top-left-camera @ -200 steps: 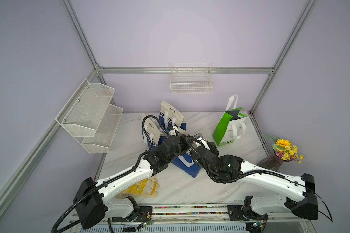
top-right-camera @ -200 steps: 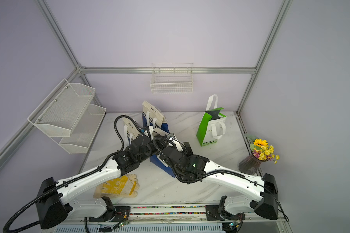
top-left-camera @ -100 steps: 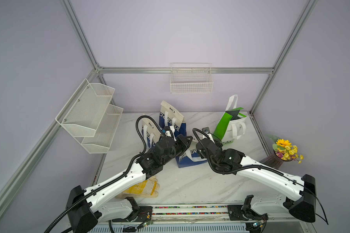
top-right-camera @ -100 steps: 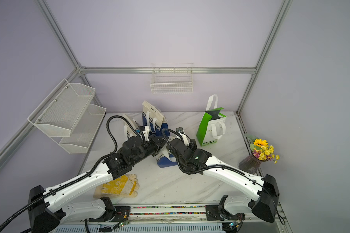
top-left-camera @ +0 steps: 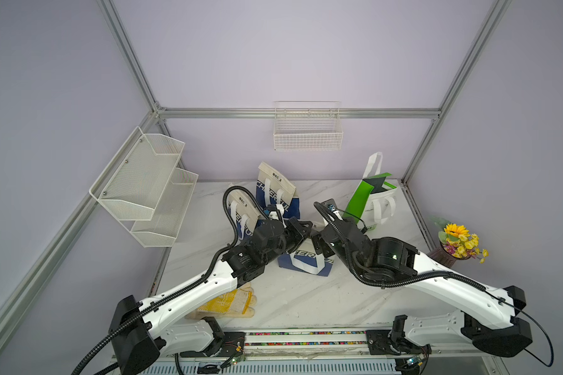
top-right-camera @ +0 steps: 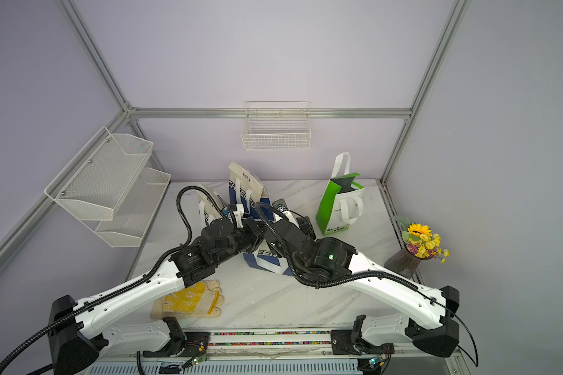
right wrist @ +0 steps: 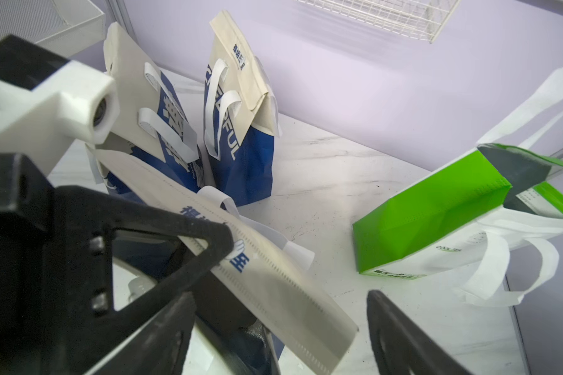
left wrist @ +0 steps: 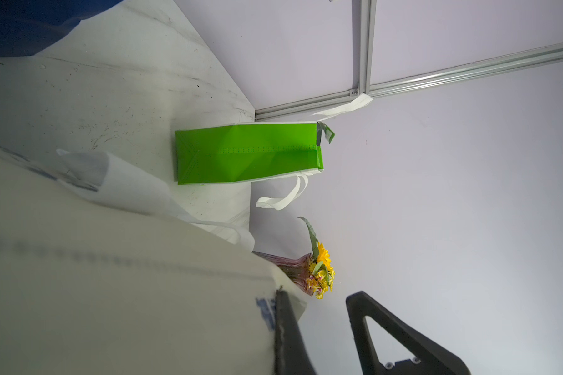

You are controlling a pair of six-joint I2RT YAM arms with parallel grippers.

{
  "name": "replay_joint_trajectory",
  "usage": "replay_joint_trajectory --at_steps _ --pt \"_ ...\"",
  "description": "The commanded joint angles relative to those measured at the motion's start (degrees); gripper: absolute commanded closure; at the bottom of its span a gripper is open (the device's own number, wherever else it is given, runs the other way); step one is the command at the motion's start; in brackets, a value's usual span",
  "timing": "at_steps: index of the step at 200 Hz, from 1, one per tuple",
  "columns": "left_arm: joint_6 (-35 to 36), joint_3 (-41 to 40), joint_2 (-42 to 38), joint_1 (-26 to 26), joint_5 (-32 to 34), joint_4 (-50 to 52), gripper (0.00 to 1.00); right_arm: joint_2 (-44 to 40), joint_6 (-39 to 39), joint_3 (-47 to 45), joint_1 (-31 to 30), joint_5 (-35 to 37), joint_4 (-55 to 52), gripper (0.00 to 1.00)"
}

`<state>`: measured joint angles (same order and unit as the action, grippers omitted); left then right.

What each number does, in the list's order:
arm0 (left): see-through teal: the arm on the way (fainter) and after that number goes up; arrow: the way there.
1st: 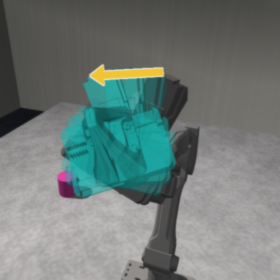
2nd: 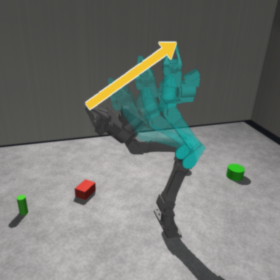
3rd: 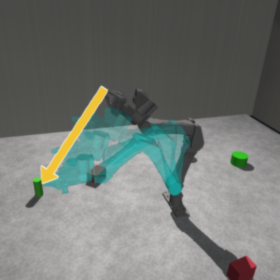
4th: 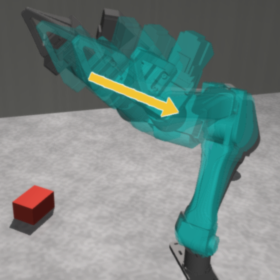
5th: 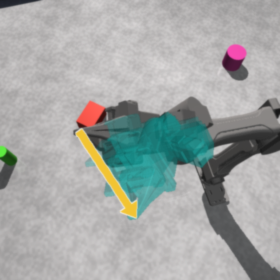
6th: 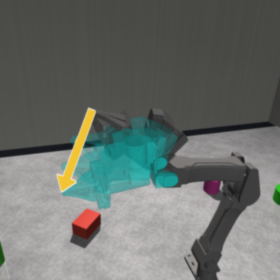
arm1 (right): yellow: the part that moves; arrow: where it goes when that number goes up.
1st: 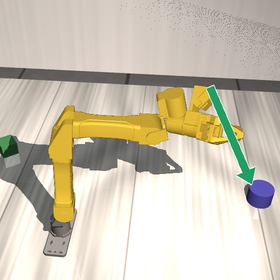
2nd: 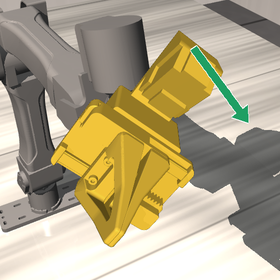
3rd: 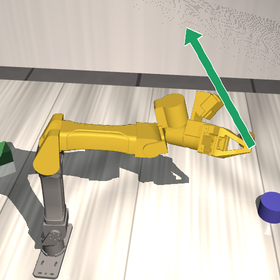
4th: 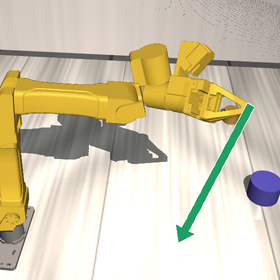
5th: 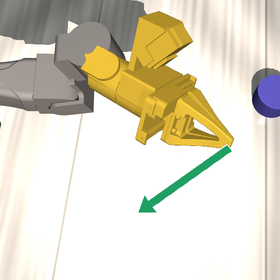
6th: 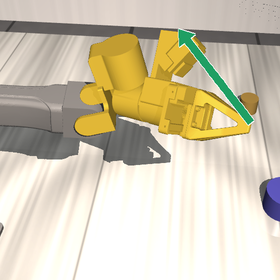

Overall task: Open the takeout bag
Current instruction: Open the takeout bag at the center of the board.

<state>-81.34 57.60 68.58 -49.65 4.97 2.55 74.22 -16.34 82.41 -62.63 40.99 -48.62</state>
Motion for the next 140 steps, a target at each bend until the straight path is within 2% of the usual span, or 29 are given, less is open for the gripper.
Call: replay_joint_trajectory --at_steps 1,15,45,97,129,140 --pt "0.4 4.0 -1.85 -0.1 0.91 -0.91 1.0 1.21 3.89 1.2 0.05 -4.27 -1.42 0.14" --pt "0.48 4.0 -2.13 0.14 0.71 -0.53 1.0 0.41 5.32 1.0 0.03 -6.78 -0.46 0.13" --pt "-1.02 3.92 -2.3 0.43 -1.98 -2.48 1.0 2.28 4.78 2.24 0.05 -1.16 -2.37 0.12" --pt "-4.44 3.14 -3.26 0.52 -4.44 -5.2 1.0 6.69 7.84 3.45 0.27 2.64 -2.76 0.12" --pt "-4.53 3.28 -3.71 0.69 -5.12 -4.39 1.0 6.81 8.57 4.25 2.15 1.06 -2.15 0.19" --pt "-4.16 3.61 -3.76 0.78 -5.43 -4.02 1.0 6.98 9.13 4.76 3.02 0.22 -2.02 0.26"
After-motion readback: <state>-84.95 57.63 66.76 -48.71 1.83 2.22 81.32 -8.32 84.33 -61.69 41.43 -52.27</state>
